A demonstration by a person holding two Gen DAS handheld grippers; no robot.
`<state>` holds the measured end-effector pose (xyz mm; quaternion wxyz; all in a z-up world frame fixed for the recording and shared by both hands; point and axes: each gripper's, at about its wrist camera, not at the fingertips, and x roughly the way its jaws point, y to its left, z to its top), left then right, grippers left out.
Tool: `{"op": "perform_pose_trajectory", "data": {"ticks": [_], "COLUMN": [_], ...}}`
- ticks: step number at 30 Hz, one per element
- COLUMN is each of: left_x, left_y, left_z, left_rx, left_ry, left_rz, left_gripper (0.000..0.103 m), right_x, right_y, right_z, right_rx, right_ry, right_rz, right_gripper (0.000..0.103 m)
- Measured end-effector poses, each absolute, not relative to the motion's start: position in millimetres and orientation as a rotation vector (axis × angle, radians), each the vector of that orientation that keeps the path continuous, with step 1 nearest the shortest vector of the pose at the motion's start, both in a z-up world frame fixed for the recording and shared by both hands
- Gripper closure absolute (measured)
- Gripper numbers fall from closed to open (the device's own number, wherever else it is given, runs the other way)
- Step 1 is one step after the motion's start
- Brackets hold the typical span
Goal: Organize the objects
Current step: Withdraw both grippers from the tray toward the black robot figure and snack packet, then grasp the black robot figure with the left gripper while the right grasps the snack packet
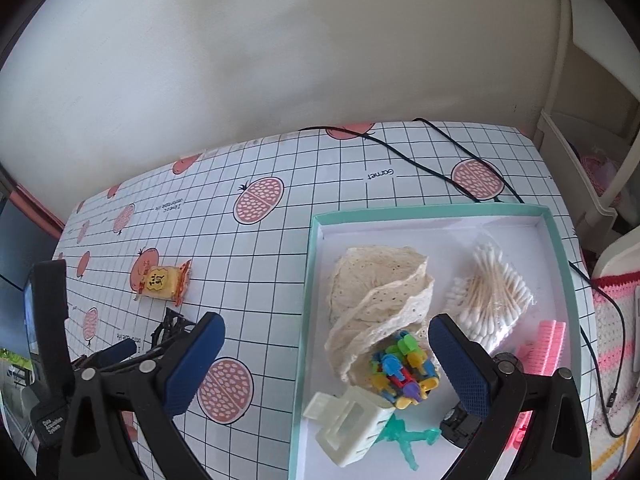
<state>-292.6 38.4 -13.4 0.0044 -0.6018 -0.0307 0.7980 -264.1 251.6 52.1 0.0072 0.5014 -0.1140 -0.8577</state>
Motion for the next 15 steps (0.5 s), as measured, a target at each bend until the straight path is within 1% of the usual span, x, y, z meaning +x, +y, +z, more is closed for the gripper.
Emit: {"op": "perform_pose_trajectory", "data": {"ticks": [6, 15], "left_x": [-292.2, -291.2], "left_y": [36.9, 24.8], "left_z": [-26.3, -36.0], "left_rx": [-1.942, -1.977], "left_ry": [-0.015, -0.016], "left_rz": [2.476, 2.512], "left_gripper": [0.007, 0.007], "right_x": [-266.2, -266.2], "right_y": [242.6, 244.5], "right_z": [50.3, 50.8], "right_rx": [1.569, 1.563], "right_ry": [-0.354, -0.368], "right_rz": [-2.669, -2.679], "right_gripper": [0.000, 0.000]}}
